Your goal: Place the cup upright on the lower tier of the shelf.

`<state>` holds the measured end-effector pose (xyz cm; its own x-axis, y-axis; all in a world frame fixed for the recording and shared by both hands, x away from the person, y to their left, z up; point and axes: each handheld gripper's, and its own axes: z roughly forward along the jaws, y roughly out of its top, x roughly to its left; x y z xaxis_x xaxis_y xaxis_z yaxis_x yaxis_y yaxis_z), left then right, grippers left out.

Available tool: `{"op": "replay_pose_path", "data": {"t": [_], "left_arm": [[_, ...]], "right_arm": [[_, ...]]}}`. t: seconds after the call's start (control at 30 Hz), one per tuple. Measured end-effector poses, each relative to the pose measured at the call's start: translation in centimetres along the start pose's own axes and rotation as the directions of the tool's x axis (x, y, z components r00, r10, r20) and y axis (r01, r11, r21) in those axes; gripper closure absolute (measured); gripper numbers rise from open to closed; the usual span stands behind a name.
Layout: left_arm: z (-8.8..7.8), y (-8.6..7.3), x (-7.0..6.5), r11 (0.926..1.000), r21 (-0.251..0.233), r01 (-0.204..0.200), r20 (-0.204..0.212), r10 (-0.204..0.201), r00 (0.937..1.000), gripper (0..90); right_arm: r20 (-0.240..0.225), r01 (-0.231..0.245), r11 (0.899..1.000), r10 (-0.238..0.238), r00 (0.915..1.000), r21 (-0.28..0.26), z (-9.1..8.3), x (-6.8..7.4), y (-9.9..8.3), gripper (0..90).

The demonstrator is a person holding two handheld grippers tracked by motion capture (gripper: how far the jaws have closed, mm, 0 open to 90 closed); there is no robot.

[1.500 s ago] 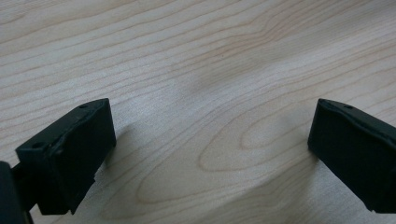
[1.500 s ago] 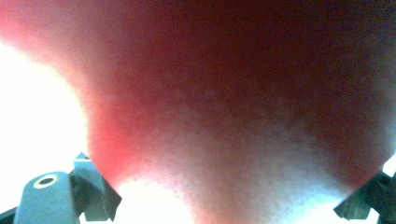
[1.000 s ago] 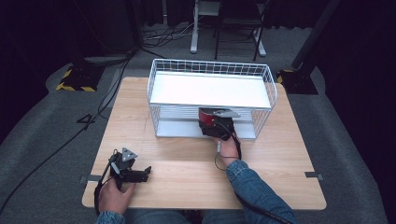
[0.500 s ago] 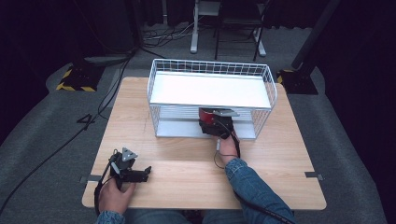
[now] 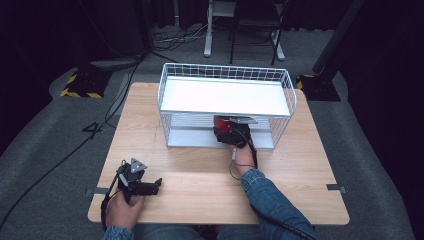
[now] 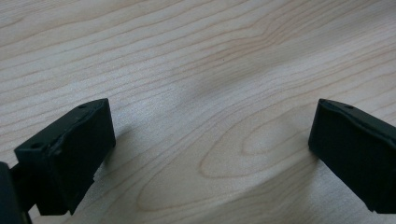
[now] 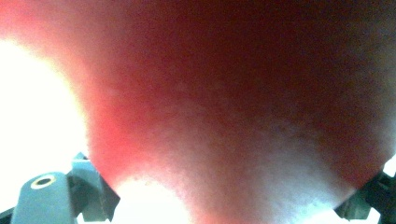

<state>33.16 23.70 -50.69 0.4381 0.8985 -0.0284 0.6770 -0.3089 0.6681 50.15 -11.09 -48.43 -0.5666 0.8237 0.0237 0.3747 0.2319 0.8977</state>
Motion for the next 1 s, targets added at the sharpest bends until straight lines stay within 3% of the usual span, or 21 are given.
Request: {"op": "replay_pose_path", "data": {"t": [0.33,0.43,0.5,0.7,1.0], "left_arm": [[0.0,0.0,0.0,1.0,0.0,0.0,0.0,0.0,1.0,0.8],[0.0,0.0,0.0,1.0,0.0,0.0,0.0,0.0,1.0,0.8],[0.0,0.0,0.0,1.0,0.0,0.0,0.0,0.0,1.0,0.8],[0.0,0.0,0.0,1.0,0.0,0.0,0.0,0.0,1.0,0.8],[0.0,0.0,0.0,1.0,0.001,0.001,-0.002,-0.001,1.0,0.7]], "right_arm": [[0.01,0.021,1.0,-0.021,0.9997,-0.003,0.0,0.0,0.0,14.0],[0.005,0.029,1.0,-0.029,0.9996,-0.001,0.0,0.2,0.0,2.5],[0.006,0.03,1.0,-0.03,0.9995,-0.005,0.0,0.2,0.0,0.1],[-0.017,0.07,0.997,-0.071,0.9974,-0.022,-0.8,0.6,-0.1,0.0],[-0.028,0.075,0.997,-0.076,0.9967,-0.029,-2.4,0.4,-0.2,0.0]]}}
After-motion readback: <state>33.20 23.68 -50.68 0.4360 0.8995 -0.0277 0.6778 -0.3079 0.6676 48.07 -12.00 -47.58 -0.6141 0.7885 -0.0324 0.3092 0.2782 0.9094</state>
